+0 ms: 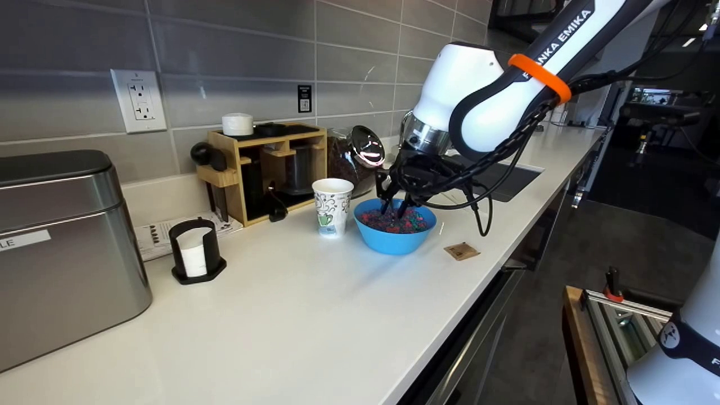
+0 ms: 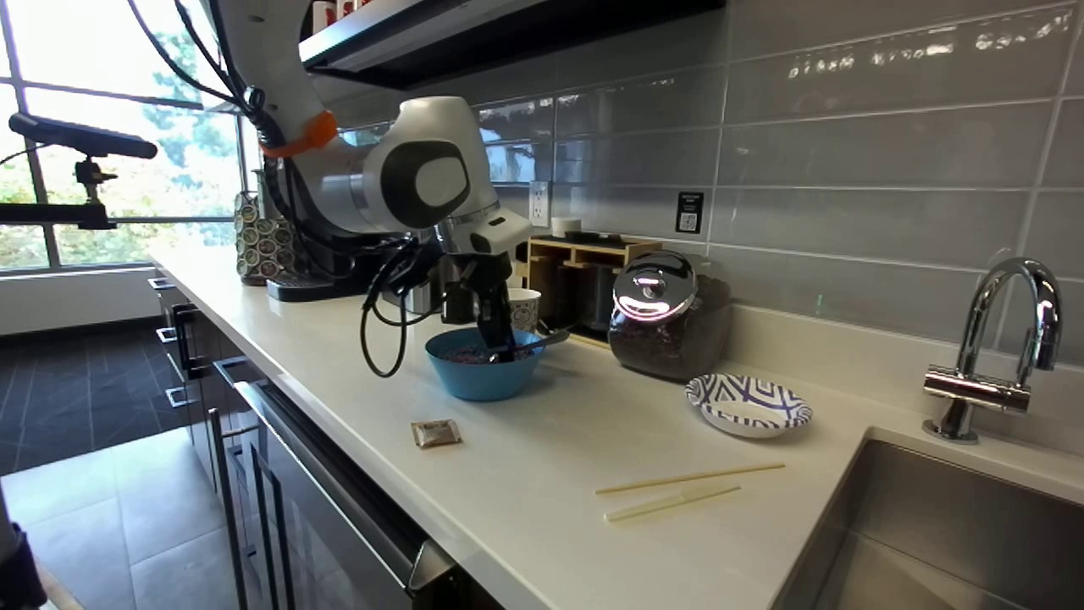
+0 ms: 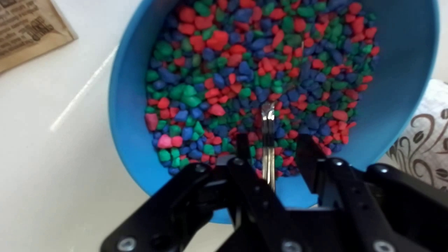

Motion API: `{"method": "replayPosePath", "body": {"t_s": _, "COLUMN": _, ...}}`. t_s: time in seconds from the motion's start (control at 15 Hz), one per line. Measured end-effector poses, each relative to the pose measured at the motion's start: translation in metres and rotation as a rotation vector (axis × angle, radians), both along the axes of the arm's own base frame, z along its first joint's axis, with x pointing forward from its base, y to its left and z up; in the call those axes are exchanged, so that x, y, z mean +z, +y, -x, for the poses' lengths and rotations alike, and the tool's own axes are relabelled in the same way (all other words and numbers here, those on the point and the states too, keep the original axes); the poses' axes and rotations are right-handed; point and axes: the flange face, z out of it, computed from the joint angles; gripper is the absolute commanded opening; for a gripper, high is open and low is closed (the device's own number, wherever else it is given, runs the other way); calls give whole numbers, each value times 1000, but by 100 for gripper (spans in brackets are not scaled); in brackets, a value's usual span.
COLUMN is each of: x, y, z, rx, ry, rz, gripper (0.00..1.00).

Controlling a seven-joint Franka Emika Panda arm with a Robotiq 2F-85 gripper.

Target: Transfer a spoonful of contents from the blue bowl to the cup

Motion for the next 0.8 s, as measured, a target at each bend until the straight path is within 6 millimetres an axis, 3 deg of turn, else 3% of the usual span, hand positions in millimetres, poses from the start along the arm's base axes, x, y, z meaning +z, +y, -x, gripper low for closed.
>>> {"method": "replayPosePath", "body": {"t_s": 0.33, "x": -5, "y": 1, "z": -2, "rx": 7, "ry": 8, "rz": 2, "gripper": 38}}
{"method": "replayPosePath", "body": {"t_s": 0.53, "x": -7, "y": 2, "z": -2, "rx": 11, "ry": 10, "rz": 2, "gripper": 26}}
{"method": "replayPosePath", "body": {"t_s": 0.6, "x": -7, "y": 3, "z": -3, "rx": 12, "ry": 7, "rz": 2, "gripper": 27}}
{"method": "replayPosePath", "body": {"t_s": 0.73, "x": -7, "y": 3, "z": -3, "rx": 13, "ry": -1, "rz": 1, "gripper": 15}}
{"method": "replayPosePath", "body": {"t_s": 0.8, "x": -7, "y": 3, "z": -4, "rx": 14, "ry": -6, "rz": 1, "gripper": 20}}
